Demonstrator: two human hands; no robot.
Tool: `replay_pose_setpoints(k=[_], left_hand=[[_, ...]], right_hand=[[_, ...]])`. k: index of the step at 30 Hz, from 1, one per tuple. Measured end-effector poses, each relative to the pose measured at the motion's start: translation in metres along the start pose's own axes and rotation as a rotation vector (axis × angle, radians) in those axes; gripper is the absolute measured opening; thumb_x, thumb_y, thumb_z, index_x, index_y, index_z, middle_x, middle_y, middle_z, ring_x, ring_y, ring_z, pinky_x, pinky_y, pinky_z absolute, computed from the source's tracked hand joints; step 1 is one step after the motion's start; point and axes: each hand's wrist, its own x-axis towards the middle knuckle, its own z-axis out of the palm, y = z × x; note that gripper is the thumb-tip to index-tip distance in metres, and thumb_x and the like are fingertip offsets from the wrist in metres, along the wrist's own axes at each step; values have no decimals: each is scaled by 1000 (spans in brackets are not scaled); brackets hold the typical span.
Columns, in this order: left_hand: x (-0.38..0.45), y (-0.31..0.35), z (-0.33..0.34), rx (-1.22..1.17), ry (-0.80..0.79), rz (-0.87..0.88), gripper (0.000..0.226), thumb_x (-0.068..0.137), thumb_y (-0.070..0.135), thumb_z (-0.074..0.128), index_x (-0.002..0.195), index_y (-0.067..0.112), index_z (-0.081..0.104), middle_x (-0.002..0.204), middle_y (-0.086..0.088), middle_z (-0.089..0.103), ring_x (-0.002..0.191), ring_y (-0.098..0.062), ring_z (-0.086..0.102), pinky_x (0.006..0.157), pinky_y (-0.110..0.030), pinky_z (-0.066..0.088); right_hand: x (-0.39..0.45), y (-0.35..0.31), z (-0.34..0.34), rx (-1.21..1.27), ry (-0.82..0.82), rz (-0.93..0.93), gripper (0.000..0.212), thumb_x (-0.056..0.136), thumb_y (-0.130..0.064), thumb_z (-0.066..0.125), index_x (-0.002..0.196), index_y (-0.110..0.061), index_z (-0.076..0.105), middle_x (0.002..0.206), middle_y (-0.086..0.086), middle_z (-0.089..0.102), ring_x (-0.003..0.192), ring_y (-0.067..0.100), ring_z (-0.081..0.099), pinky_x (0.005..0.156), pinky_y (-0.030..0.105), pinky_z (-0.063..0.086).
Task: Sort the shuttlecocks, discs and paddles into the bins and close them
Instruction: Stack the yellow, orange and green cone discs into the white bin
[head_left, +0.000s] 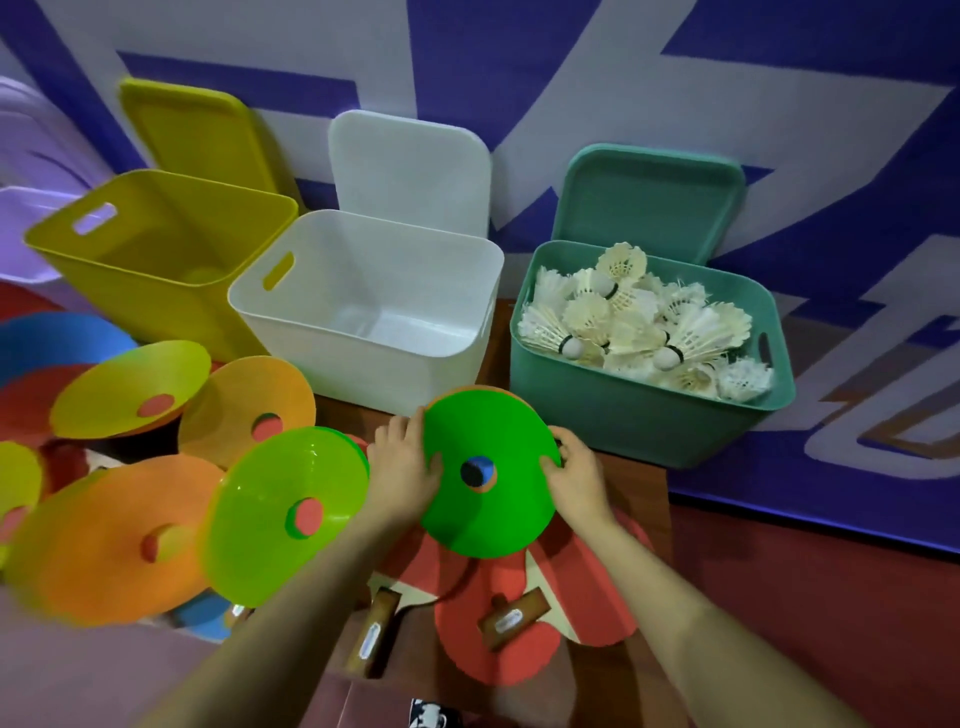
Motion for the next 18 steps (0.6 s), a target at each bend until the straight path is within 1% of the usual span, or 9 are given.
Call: replay_pose_setpoints(k=[3, 4, 6, 8, 10, 12, 15, 18], left_hand=[[19, -10, 1, 43, -129, -1, 65, 88, 24, 56, 142, 2, 27, 138, -19, 37, 123, -37, 36, 100, -41, 30], [24, -12, 3, 45, -177, -5, 66, 88, 25, 55, 142, 1, 24, 140, -19, 34, 126, -37, 35, 102, -41, 29], [32, -13, 6, 54, -251, -8, 65, 89, 26, 54, 140, 0, 23, 140, -19, 33, 125, -37, 37, 102, -41, 31], [37, -14, 8, 89, -282, -8, 64, 89, 28, 53, 139, 1, 23, 138, -18, 36, 123, -38, 40, 100, -43, 34], [40, -16, 9, 150, -277, 16, 63, 91, 30, 50, 140, 3, 23, 136, -18, 38, 122, -36, 40, 98, -42, 35], [43, -19, 8, 170, -256, 59, 59, 92, 30, 48, 140, 4, 25, 135, -16, 39, 121, -35, 39, 97, -41, 35], [41, -23, 5, 91, -222, 101, 53, 93, 27, 47, 138, 5, 31, 132, -17, 39, 119, -36, 39, 96, -41, 35], [33, -23, 0, -61, -211, 87, 49, 92, 22, 51, 134, 3, 37, 129, -20, 38, 117, -39, 43, 96, -40, 35]], right_hand=[[3, -1, 10, -318, -48, 79, 40, 83, -9, 59, 121, -21, 55, 119, 7, 54, 115, 30, 47, 94, 38, 38], [2, -1, 13, -358, -65, 109, 44, 83, -10, 60, 124, -22, 52, 123, 8, 49, 118, 31, 43, 97, 37, 35], [1, 2, 19, -309, -63, 144, 52, 81, -7, 62, 128, -23, 48, 125, 9, 47, 120, 31, 43, 100, 39, 35], [-2, 6, 24, -190, -51, 161, 58, 79, 0, 60, 131, -21, 46, 125, 10, 54, 117, 30, 50, 100, 41, 39], [-5, 8, 28, -96, -38, 172, 61, 79, 6, 57, 134, -17, 43, 126, 8, 57, 116, 28, 54, 101, 41, 41], [-8, 6, 30, -4, -1, 169, 60, 79, 13, 53, 132, -14, 46, 124, 8, 58, 116, 26, 54, 102, 41, 41], [-12, 4, 30, 119, 57, 156, 59, 77, 19, 48, 125, -15, 52, 120, 10, 61, 113, 27, 57, 101, 45, 43], [-20, 1, 24, 135, 100, 125, 60, 76, 20, 45, 121, -18, 55, 117, 5, 63, 112, 22, 57, 102, 43, 44]])
